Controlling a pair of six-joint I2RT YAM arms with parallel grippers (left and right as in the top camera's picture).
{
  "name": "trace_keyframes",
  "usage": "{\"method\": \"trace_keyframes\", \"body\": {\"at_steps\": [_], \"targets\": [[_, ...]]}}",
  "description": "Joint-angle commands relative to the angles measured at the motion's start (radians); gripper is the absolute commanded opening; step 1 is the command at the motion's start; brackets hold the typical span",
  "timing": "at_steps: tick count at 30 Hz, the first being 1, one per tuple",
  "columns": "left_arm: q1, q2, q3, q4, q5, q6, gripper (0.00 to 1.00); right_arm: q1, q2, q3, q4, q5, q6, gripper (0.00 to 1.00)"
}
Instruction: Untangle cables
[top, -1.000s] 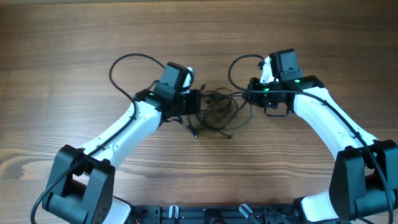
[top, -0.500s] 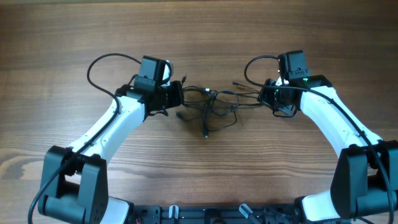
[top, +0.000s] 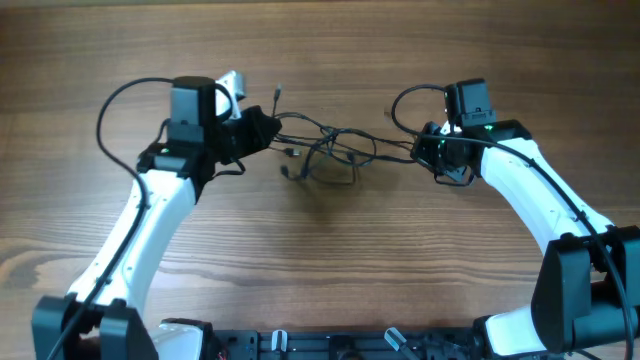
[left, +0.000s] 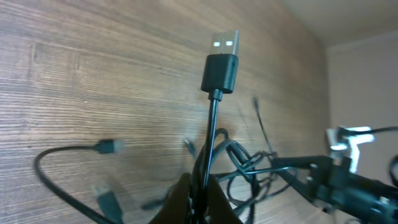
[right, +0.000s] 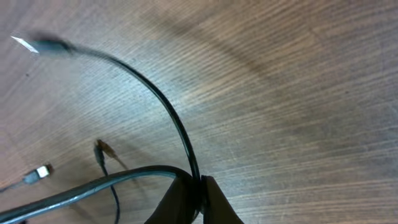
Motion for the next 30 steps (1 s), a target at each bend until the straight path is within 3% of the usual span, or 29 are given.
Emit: {"method": "trace_keyframes", "body": {"at_steps": [1, 11, 14, 17, 20, 23, 30], "targets": [[0.101, -0.077, 0.005, 0.021, -0.083, 0.006, 0.04, -0.05, 0.016, -0.004, -0.027, 0.236, -0.025, 0.09], [0.192, -0.127, 0.005, 0.022, -0.082, 0.003, 0.04, -0.078, -0.056, 0.01, -0.031, 0.227, -0.042, 0.05], [0.192, -0.132, 0.005, 0.026, -0.005, -0.002, 0.04, -0.077, -0.083, 0.01, 0.029, 0.088, -0.153, 0.04], [0.166, -0.132, 0.005, 0.026, 0.082, -0.002, 0.04, -0.077, -0.089, 0.01, 0.133, -0.259, -0.316, 0.16], [0.125, -0.132, 0.005, 0.042, 0.143, -0.002, 0.04, -0.071, -0.089, 0.01, 0.182, -0.478, -0.353, 0.27], [0.076, -0.132, 0.005, 0.072, 0.175, -0.002, 0.04, -0.044, -0.089, 0.01, 0.213, -0.588, -0.403, 0.31], [0.004, -0.132, 0.005, 0.095, 0.174, -0.002, 0.04, 0.048, -0.089, 0.01, 0.216, -0.599, -0.452, 0.4]]}}
